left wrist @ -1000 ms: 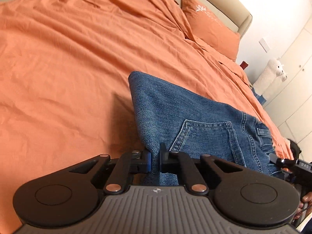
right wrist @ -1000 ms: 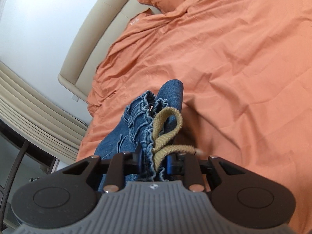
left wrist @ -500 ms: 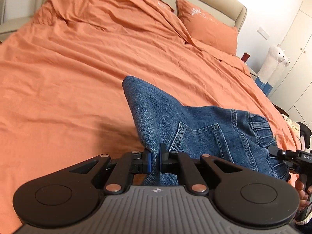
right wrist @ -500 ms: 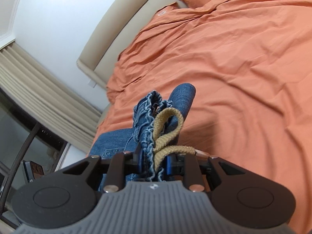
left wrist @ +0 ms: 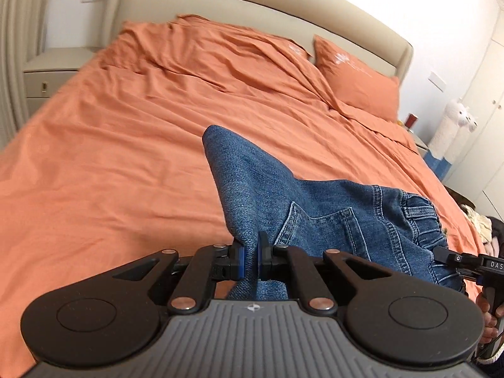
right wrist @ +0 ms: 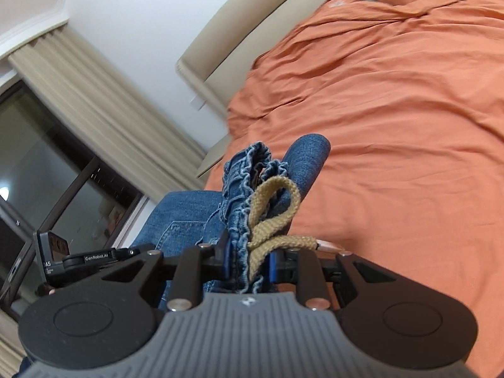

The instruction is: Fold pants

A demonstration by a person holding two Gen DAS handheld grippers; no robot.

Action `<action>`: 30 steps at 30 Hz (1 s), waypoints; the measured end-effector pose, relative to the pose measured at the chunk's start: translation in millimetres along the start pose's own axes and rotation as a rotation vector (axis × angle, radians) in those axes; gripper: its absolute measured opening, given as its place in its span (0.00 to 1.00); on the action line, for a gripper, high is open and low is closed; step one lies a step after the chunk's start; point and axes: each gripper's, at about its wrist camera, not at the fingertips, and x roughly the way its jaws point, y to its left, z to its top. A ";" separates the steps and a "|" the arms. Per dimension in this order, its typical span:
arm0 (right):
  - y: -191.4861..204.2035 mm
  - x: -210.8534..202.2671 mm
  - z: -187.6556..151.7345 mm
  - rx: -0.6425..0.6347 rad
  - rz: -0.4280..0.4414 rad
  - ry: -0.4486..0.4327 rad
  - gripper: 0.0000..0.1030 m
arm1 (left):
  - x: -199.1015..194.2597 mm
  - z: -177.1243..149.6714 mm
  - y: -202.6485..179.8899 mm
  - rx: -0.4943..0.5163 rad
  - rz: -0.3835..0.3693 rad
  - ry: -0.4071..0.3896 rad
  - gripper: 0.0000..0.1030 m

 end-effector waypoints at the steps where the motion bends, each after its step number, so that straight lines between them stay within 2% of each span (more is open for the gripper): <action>1: 7.5 9.5 -1.2 -0.008 0.006 0.008 0.17 | -4.0 0.8 9.1 -0.006 0.009 -0.004 0.07; 8: 43.4 83.8 -10.8 -0.033 0.031 0.071 0.17 | -10.4 6.0 72.4 -0.055 0.070 -0.007 0.07; 14: 43.1 143.0 -13.1 -0.034 0.030 0.112 0.17 | 13.8 11.9 119.4 -0.073 0.097 0.001 0.07; 19: 26.5 181.8 -20.3 -0.039 -0.005 0.162 0.17 | 53.9 5.3 151.4 -0.105 0.102 0.031 0.07; 23: -1.2 207.0 -30.6 -0.017 -0.036 0.201 0.17 | 84.3 -10.6 171.3 -0.119 0.093 0.056 0.07; 26: -26.5 217.3 -38.6 0.018 -0.065 0.223 0.17 | 102.0 -20.7 183.0 -0.117 0.114 0.079 0.07; 30: -51.0 226.0 -48.8 0.057 -0.084 0.248 0.17 | 114.1 -31.3 201.0 -0.157 0.092 0.094 0.08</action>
